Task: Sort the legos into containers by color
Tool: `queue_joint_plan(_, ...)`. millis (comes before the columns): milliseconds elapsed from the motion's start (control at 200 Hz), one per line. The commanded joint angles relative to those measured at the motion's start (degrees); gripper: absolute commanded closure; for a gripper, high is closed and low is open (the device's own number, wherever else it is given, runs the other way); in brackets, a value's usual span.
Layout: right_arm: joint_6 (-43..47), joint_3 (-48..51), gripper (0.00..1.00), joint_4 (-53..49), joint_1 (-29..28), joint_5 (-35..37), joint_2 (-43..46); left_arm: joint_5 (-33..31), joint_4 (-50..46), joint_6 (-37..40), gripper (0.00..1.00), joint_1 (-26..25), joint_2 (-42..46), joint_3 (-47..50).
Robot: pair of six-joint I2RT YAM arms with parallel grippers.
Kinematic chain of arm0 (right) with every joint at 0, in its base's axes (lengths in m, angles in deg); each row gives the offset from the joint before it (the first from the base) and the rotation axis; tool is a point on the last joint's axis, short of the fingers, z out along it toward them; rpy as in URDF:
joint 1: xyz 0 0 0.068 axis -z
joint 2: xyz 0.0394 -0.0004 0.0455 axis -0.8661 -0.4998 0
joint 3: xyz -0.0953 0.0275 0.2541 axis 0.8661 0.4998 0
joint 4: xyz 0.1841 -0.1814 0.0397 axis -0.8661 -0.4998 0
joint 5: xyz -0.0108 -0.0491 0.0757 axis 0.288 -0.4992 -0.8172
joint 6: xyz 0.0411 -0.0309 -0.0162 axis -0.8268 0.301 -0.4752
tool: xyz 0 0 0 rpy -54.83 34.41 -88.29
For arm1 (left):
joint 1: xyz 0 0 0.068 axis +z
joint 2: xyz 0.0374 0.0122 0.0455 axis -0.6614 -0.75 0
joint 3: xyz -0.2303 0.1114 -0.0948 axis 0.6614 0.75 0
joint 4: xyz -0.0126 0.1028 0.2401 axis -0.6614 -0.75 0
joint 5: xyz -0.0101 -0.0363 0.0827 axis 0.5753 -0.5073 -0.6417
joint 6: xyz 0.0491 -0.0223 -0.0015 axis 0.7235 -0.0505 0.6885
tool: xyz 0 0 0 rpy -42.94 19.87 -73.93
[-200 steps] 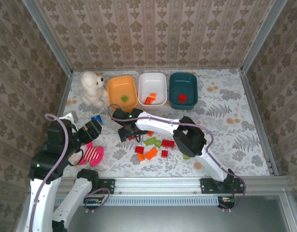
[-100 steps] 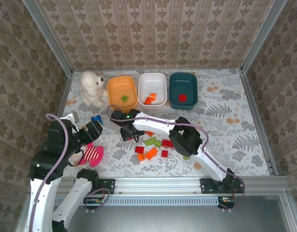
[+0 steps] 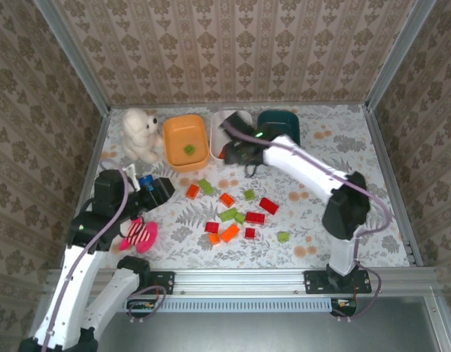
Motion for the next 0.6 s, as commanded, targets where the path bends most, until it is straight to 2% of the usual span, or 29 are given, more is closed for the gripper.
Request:
queue_joint_plan(0, 2.9, 4.5, 0.38, 0.0, 7.3, -1.6, -0.4, 0.3, 8.7, -0.4, 0.23, -4.0, -4.0, -1.0)
queue_joint_plan(120, 4.9, 1.4, 0.38, -1.2, 13.8, -5.1, -5.3, -2.8, 11.3, -0.1, 0.23, -10.1, -9.6, -3.0)
queue_joint_plan(260, 5.4, -4.4, 0.38, -4.4, 17.6, -9.0, -12.8, -5.3, 13.5, -0.8, 0.23, -14.2, -13.8, -4.7)
queue_joint_plan(595, 6.4, -11.5, 0.38, -5.0, 20.3, -12.8, -22.5, -8.2, 13.5, -1.4, 0.23, -17.1, -16.0, -6.1)
